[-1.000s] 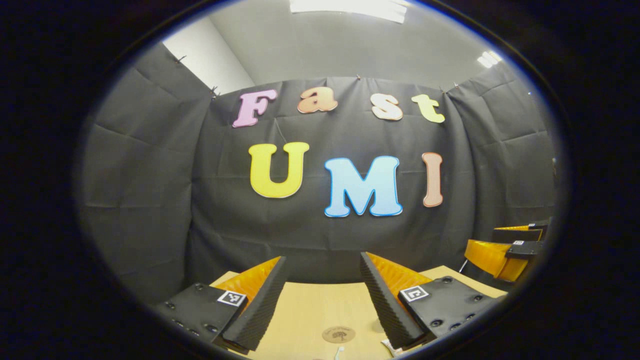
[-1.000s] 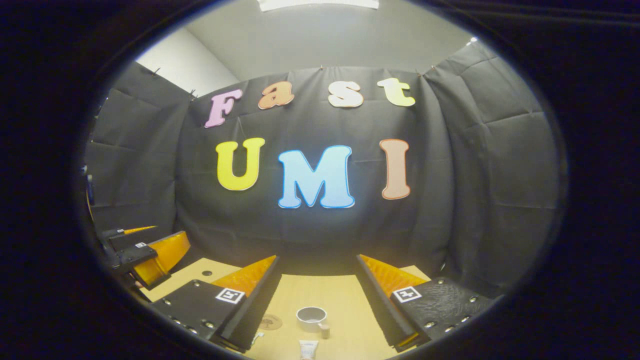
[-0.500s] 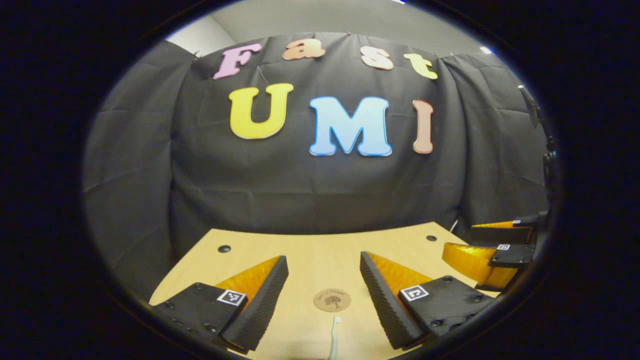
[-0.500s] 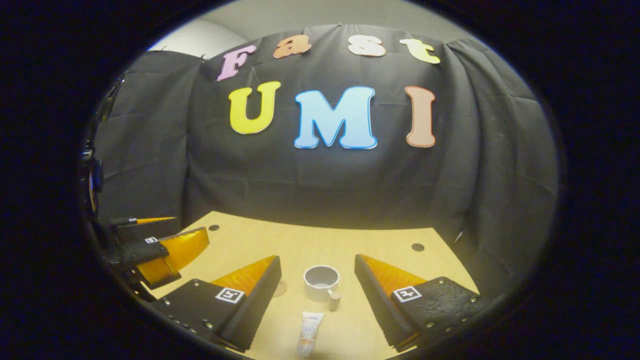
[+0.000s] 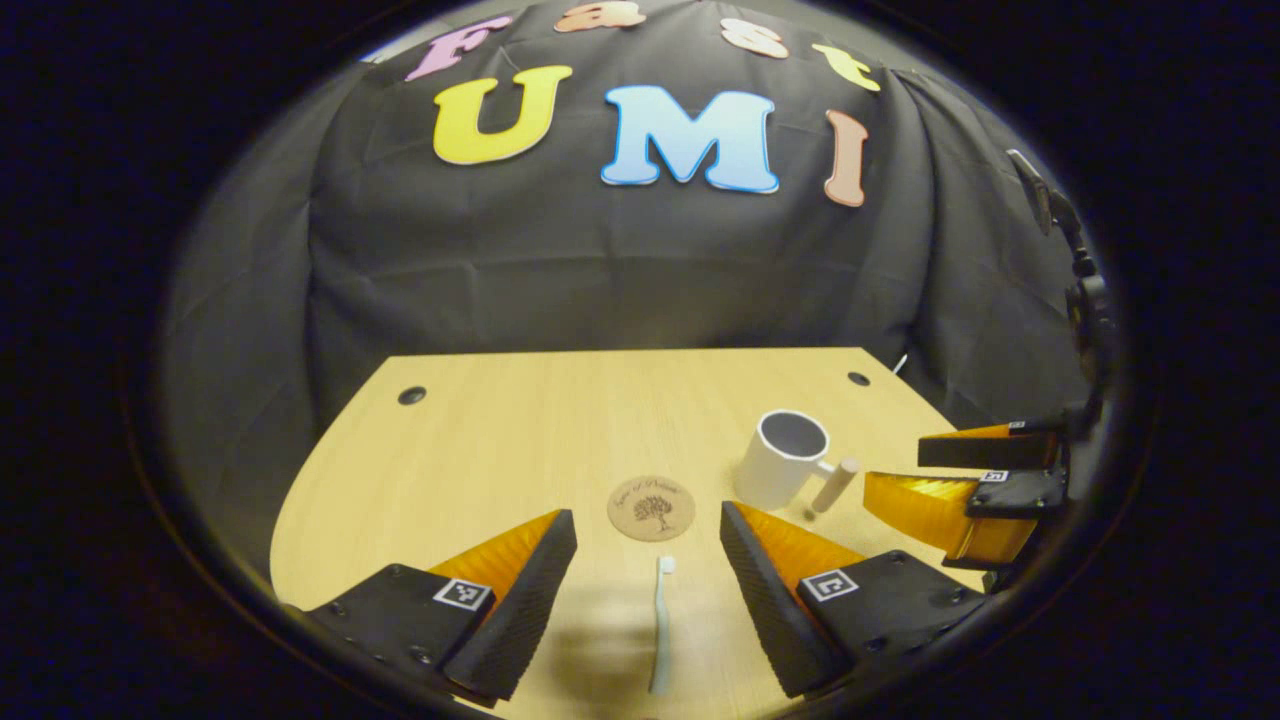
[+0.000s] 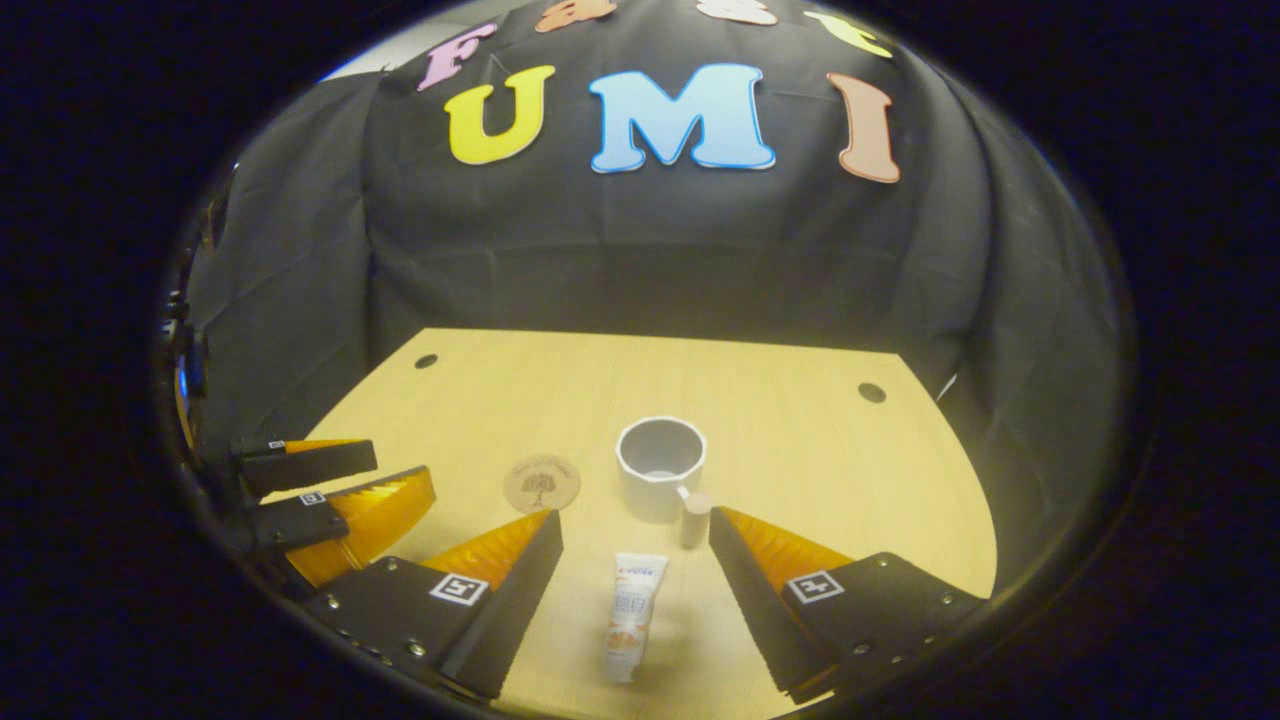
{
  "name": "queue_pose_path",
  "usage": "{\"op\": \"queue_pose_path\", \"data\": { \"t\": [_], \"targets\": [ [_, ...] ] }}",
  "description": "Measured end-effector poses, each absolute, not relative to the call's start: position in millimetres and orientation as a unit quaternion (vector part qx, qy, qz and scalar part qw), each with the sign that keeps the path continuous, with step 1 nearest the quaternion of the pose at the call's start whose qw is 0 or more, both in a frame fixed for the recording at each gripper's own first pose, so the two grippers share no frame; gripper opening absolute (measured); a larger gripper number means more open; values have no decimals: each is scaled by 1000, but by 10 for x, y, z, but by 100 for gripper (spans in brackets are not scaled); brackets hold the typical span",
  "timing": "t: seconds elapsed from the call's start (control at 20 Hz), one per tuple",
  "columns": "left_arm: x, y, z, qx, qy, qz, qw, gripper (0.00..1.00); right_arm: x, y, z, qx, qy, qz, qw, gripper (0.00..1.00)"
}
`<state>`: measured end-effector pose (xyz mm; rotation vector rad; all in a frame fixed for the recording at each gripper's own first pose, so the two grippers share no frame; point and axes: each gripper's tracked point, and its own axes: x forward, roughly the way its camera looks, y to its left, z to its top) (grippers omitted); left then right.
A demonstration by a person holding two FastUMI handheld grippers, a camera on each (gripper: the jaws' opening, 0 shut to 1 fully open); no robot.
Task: Put the toothbrush and toothpaste on the desktop into the cup, then pick up the cup and place it on the coaster on the desktop.
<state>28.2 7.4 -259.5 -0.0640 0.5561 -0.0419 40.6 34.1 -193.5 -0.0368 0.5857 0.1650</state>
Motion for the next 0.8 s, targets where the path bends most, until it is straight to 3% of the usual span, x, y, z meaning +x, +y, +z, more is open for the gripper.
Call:
{"op": "queue_pose_path", "data": {
  "t": [0.5, 0.8],
  "targets": [
    [84, -18, -3684, -33, 415, -35, 909, 98, 334, 299, -2707, 4, 420, 58, 906, 93],
    [18, -63, -4012, -30, 458, -35, 888, 99, 344, 284, -2942, 6, 457, 49, 888, 90]
  ]
}}
